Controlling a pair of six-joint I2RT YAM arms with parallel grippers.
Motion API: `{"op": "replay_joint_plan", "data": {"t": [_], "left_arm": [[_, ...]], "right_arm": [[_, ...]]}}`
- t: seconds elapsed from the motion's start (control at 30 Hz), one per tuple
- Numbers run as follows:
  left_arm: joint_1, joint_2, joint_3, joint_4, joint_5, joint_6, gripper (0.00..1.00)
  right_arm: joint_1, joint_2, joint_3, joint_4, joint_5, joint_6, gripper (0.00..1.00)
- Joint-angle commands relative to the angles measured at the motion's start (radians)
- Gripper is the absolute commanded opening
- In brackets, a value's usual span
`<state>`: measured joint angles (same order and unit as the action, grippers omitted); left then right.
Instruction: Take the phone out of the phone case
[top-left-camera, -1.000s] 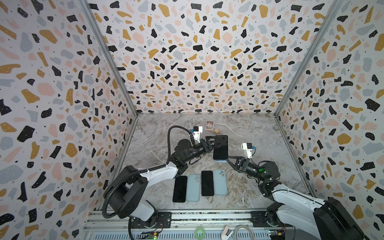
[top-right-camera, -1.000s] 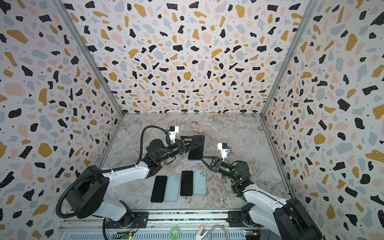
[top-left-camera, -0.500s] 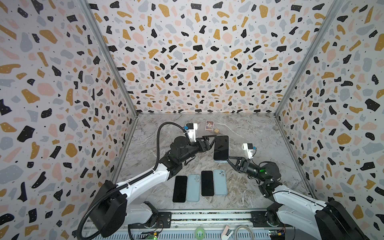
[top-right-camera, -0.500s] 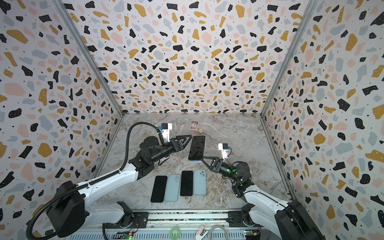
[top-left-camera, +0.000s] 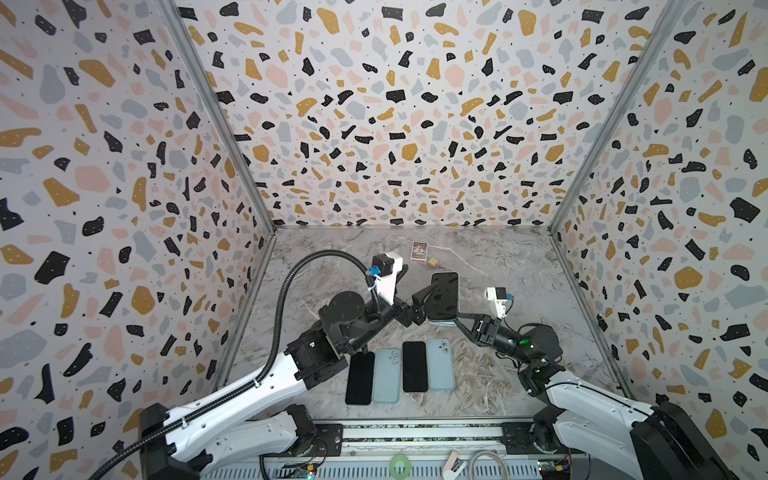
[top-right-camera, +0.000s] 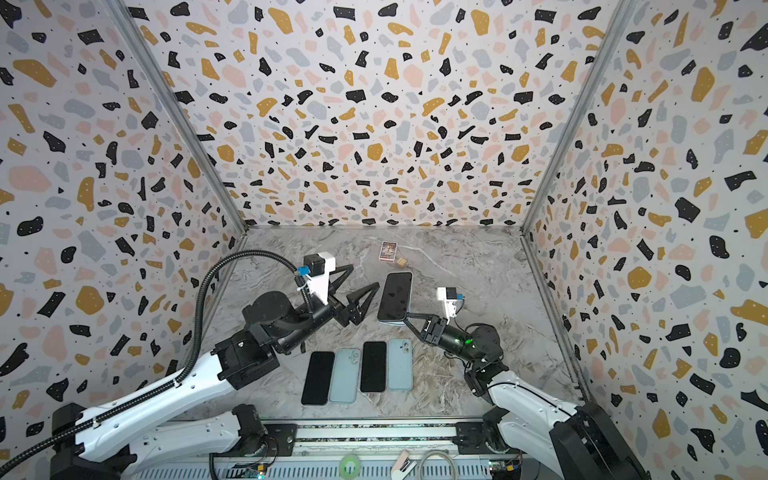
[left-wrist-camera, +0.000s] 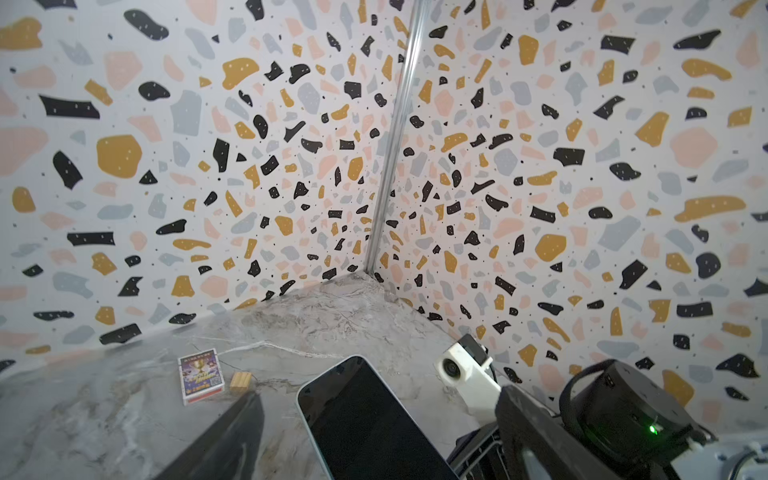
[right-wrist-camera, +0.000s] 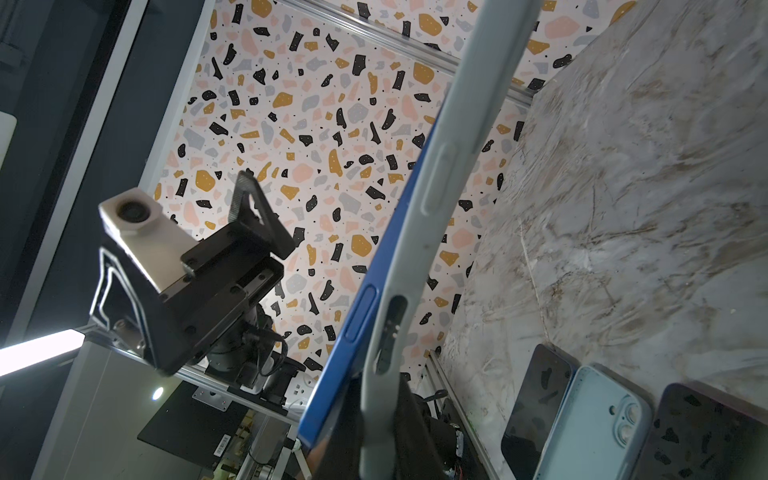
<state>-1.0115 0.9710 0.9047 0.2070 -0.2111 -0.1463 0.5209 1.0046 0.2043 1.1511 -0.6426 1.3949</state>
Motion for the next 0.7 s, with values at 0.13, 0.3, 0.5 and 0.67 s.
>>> {"op": "replay_joint_plan", "data": {"t": [0.13, 0.3, 0.5, 0.67], "left_arm": [[-0.228, -0.014, -0.043, -0.005, -0.271, 0.490, 0.90], [-0.350, 0.036, -0.088, 0.020, -0.384, 0.671, 0.89], [-0.378, 0.094, -0.096, 0.095, -0.442, 0.776, 0.88], [-0.378, 0.141, -0.072, 0.101, -0.469, 0.832, 0.88]], "right_arm": [[-0.005, -0.024, 0.012, 0.059, -0.009, -0.008, 0.00], [-0.005, -0.021, 0.010, 0.060, -0.012, -0.008, 0.00], [-0.004, -0.024, 0.010, 0.064, -0.017, -0.005, 0.00], [-0.004, -0.027, 0.012, 0.058, -0.017, -0.006, 0.00]]}}
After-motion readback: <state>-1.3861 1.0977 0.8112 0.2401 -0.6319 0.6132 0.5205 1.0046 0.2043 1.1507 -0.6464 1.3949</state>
